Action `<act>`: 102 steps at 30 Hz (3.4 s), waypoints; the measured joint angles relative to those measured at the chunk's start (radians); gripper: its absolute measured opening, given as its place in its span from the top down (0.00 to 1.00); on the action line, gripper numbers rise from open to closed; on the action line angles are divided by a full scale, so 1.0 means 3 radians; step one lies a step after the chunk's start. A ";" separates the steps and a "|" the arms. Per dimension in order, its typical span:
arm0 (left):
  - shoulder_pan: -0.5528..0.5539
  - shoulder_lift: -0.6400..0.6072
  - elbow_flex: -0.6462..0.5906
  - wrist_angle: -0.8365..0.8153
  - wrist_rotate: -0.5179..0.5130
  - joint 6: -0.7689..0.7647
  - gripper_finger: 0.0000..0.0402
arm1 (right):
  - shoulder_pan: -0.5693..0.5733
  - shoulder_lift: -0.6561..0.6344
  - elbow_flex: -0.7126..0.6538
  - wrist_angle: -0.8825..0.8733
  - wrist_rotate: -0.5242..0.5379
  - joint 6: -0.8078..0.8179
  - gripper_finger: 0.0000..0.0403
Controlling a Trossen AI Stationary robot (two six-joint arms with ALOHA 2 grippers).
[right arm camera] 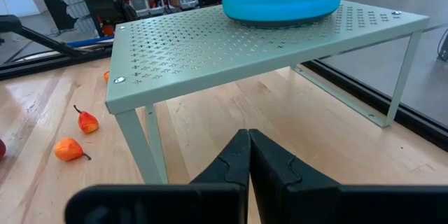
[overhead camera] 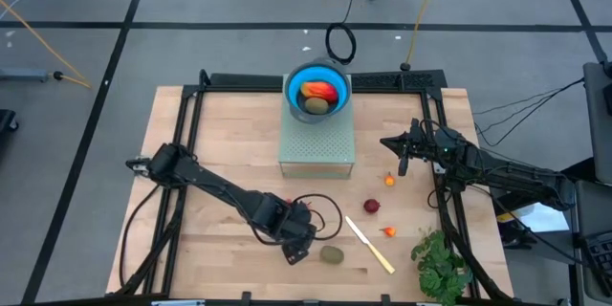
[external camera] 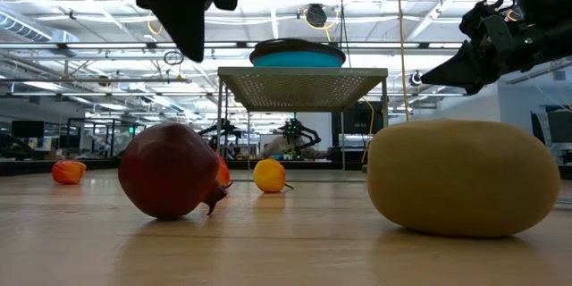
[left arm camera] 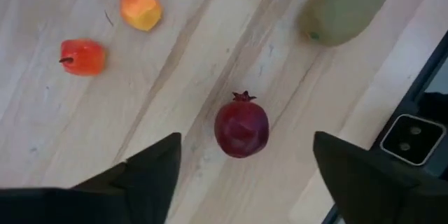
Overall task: Pick & Place Fruit
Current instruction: Put the red pomegranate into the blue strainer bowl on the shelf
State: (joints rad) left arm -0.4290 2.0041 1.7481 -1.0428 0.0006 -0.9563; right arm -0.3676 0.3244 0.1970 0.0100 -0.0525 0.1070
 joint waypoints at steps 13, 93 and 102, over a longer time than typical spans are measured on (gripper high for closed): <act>-0.0062 0.0137 -0.0046 0.0024 -0.0084 0.0677 0.09 | 0.0000 0.0001 0.0001 -0.0013 0.0001 0.0000 1.00; -0.0123 0.0211 -0.0625 0.0792 0.0200 0.1110 0.09 | 0.0000 0.0001 0.0001 0.0060 -0.0001 0.0014 1.00; -0.0121 0.0216 -0.0803 0.1083 0.0111 0.1095 0.09 | 0.0000 0.0001 0.0000 0.0078 -0.0001 0.0014 1.00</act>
State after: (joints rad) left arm -0.4652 2.0689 1.5073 -0.7180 0.0339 -0.6278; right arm -0.3676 0.3248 0.1970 0.0334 -0.0528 0.1112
